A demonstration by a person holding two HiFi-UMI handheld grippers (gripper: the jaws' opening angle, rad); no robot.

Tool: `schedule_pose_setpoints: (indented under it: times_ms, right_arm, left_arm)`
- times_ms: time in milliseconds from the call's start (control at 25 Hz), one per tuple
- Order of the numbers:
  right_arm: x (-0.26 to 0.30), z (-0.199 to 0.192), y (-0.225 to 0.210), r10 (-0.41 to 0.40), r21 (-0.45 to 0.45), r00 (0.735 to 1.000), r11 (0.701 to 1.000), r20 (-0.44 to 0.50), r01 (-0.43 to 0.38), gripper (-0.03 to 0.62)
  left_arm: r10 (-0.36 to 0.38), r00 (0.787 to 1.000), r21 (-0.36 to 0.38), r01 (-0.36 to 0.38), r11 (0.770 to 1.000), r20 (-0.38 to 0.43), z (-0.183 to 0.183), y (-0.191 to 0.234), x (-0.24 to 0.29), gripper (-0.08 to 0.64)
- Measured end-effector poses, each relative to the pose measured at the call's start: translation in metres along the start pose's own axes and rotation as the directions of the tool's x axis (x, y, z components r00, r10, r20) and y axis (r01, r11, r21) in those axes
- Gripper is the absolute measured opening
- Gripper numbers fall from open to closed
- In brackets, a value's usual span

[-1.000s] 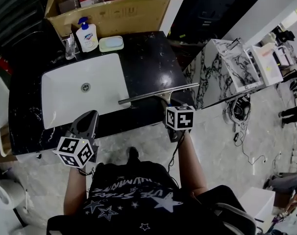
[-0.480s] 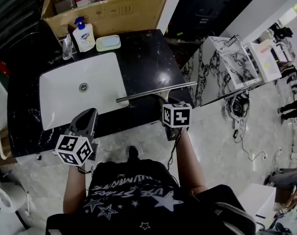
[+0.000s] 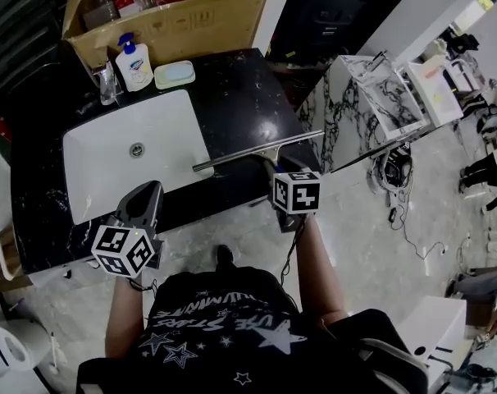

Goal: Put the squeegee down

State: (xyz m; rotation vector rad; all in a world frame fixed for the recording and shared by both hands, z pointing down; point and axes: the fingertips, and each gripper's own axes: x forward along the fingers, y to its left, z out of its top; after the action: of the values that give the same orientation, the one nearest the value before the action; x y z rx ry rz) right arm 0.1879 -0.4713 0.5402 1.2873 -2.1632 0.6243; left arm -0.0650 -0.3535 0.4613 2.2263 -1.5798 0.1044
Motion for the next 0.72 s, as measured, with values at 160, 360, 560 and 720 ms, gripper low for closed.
schedule_pose_setpoints:
  times_ms: [160, 360, 560, 720]
  right_arm:
    - [-0.018, 0.005, -0.001, -0.040, 0.008, 0.998, 0.999, 0.040, 0.040, 0.151]
    - [-0.046, 0.016, 0.003, -0.089, 0.024, 0.988, 0.996, 0.123, 0.087, 0.150]
    - [-0.072, 0.023, 0.021, -0.103, 0.038, 0.975, 0.995, 0.195, 0.097, 0.093]
    - [-0.090, 0.027, 0.038, -0.124, 0.044, 0.962, 0.992, 0.244, 0.117, 0.071]
  left_arm:
    - [-0.026, 1.000, 0.014, 0.026, 1.000, 0.003, 0.004, -0.001, -0.005, 0.028]
    - [-0.057, 0.998, 0.031, 0.057, 0.998, 0.009, 0.008, -0.002, -0.015, 0.028]
    - [-0.089, 0.996, 0.039, 0.088, 0.995, 0.014, 0.009, -0.004, -0.029, 0.028]
    - [-0.113, 0.993, 0.052, 0.112, 0.992, 0.021, 0.012, -0.004, -0.041, 0.028]
